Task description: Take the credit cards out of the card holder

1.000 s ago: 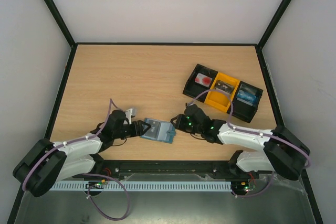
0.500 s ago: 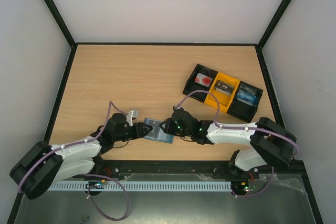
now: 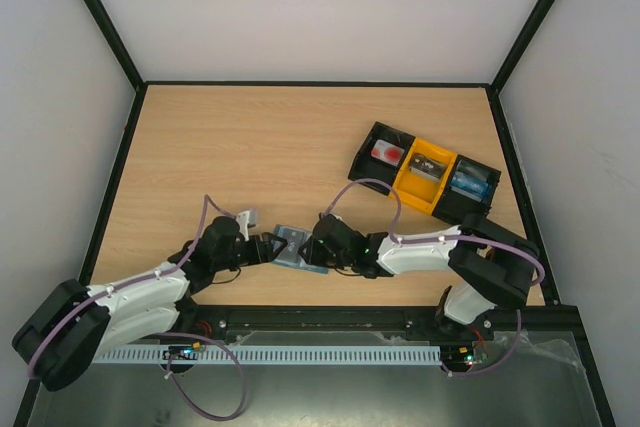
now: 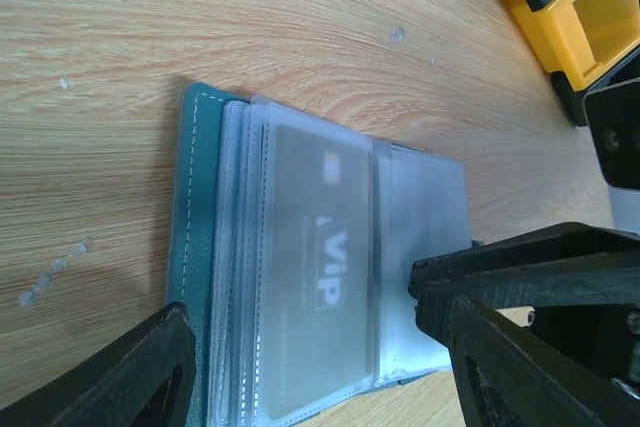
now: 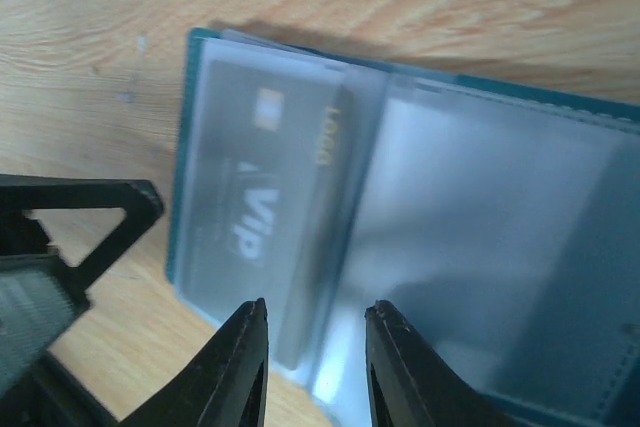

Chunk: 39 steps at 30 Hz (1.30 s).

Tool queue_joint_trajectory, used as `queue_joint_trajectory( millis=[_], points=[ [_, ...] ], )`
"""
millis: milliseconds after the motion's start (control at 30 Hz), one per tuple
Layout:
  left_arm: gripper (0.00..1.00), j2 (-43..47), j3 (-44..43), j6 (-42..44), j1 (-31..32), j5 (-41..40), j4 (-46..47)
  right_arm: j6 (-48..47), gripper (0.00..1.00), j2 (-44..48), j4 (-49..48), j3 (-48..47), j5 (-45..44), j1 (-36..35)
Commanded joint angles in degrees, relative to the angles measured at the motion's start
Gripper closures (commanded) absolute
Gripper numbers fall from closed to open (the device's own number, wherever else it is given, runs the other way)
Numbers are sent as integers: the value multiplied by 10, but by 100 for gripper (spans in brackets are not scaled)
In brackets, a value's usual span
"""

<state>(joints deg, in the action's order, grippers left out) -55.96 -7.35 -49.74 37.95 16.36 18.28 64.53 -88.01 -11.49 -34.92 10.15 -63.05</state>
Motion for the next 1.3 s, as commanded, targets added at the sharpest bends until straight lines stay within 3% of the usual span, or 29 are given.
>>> queue_joint_trajectory(
  millis=[0, 100, 467, 633, 833, 1000, 1267],
  points=[
    [29, -10, -10, 21, -2, -3, -8, -16, 73, -18, 38, 5, -34, -3],
    [31, -24, -4, 12, -2, 27, 13, -21, 75, -15, 62, 14, -55, -3],
    [58, -48, 13, -48, 17, 72, 88, -41, 75, 26, 134, 10, -116, -3],
    [59, -21, 12, -51, 19, 57, 64, -37, 75, 41, 99, 5, -98, -3],
    [40, 22, 5, -40, 18, 13, 21, -13, 76, 25, 26, -2, -60, -3],
    [39, 45, 3, -34, 10, 5, 14, -7, 76, 6, 14, -18, -67, -3],
    [28, 57, 5, -5, -4, 59, 34, -9, 77, -29, 36, -24, -91, -3]
  ],
)
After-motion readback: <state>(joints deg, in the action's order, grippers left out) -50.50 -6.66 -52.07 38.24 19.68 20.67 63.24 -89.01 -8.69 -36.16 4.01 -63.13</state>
